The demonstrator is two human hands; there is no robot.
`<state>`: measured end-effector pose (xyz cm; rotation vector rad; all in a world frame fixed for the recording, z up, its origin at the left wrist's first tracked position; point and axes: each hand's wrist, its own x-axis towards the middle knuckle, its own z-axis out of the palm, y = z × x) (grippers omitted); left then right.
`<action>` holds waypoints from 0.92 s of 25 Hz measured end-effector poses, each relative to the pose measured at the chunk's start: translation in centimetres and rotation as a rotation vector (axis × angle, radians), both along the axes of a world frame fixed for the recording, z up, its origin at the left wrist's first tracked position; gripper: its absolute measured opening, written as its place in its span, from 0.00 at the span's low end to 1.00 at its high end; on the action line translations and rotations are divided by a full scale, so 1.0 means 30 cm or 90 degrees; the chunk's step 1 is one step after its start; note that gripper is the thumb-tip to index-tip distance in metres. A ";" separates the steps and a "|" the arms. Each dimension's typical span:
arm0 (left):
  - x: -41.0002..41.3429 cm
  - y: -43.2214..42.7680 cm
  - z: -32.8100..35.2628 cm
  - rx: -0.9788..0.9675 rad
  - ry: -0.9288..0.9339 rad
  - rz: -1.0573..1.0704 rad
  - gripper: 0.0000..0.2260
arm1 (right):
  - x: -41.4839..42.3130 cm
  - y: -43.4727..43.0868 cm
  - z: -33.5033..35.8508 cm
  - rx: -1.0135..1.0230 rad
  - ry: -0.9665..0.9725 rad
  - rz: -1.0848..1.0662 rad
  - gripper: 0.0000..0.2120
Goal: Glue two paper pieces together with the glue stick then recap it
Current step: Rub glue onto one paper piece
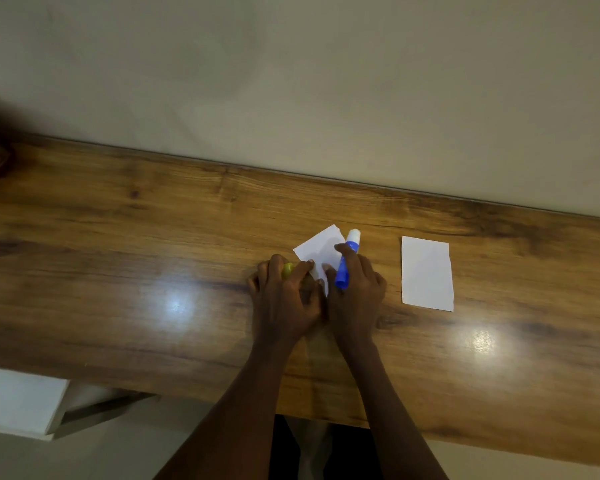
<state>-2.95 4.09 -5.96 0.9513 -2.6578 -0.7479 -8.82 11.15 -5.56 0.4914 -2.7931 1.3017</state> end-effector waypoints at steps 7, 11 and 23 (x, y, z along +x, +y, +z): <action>0.007 0.011 0.009 0.002 0.031 0.003 0.17 | -0.160 0.004 0.054 0.096 -0.101 0.291 0.23; 0.004 0.013 0.013 -0.029 0.037 0.014 0.14 | -0.206 0.021 0.079 0.058 -0.038 0.367 0.18; 0.001 0.008 0.006 -0.045 0.016 0.012 0.13 | -0.123 -0.107 0.020 -0.229 -0.134 0.106 0.06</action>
